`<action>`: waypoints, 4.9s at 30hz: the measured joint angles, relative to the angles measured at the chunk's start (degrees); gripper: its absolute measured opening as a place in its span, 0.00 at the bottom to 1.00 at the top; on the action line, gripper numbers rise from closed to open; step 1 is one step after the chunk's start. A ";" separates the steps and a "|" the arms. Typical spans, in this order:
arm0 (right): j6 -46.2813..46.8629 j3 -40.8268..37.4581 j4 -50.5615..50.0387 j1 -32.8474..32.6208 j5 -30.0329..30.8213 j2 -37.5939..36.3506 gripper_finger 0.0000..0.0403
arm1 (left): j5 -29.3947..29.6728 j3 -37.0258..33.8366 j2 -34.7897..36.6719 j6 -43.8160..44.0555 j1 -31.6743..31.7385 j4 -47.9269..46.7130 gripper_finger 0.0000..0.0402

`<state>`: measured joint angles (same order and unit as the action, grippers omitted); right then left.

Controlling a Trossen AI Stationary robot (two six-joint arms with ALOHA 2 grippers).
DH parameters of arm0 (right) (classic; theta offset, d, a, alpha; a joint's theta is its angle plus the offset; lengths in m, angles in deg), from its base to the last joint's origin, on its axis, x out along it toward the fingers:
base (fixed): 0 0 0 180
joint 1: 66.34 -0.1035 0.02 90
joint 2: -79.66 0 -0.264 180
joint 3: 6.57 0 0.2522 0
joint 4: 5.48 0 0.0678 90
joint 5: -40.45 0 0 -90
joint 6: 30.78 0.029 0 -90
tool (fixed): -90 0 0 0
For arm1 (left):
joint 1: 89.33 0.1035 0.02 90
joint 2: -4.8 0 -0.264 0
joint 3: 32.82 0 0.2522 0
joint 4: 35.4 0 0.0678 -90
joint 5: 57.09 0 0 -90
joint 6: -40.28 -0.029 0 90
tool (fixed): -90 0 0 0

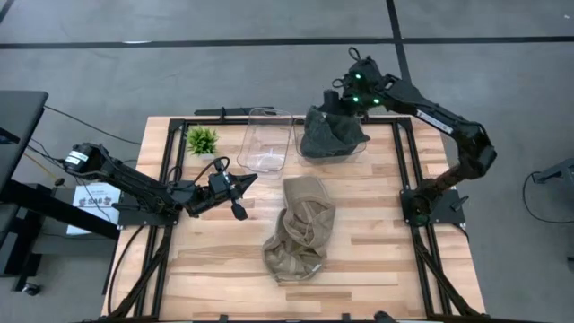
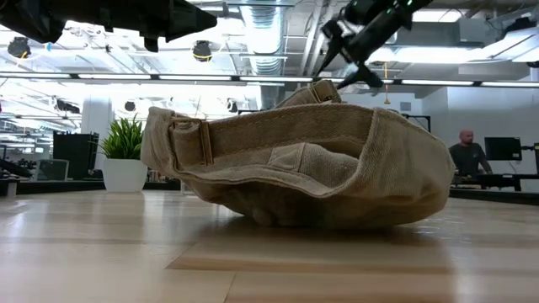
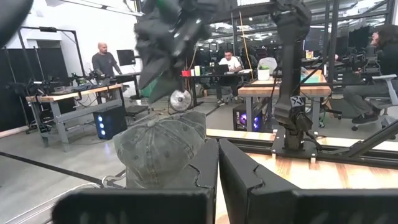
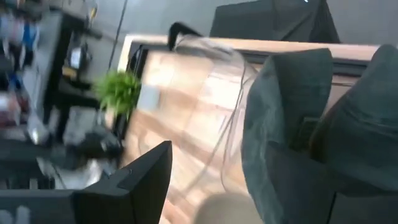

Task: Pick & Place hat
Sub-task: Put the top light brown cap into the left transparent bin

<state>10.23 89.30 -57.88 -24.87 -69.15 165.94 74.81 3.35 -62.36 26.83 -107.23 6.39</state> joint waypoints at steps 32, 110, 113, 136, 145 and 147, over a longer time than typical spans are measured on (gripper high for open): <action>-37.62 -22.97 7.91 -37.81 24.40 -20.90 0.62 | 0.01 0.00 0.00 0.02 0.00 0.02 0.03; -47.10 -50.65 57.46 -71.57 40.63 -2.75 0.62 | -28.43 -0.02 -6.72 25.96 0.00 1.21 0.03; -47.08 -50.62 56.29 -71.32 40.65 -2.57 0.62 | -27.53 -0.02 -9.58 25.94 0.00 3.33 0.03; -41.09 -50.60 42.11 -64.36 49.30 -2.53 0.58 | -23.48 -0.02 -13.14 25.96 0.00 7.15 0.03; -31.00 -50.62 39.41 -57.59 49.77 -2.53 0.39 | -23.48 0.00 -13.11 25.96 0.00 7.10 0.03; -28.56 -50.64 38.81 -55.94 49.75 -2.53 0.35 | -23.48 0.00 -13.11 25.96 0.00 7.09 0.03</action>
<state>-18.32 38.66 -19.06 -80.81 -19.40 163.41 51.33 3.35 -75.47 52.80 -107.22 13.47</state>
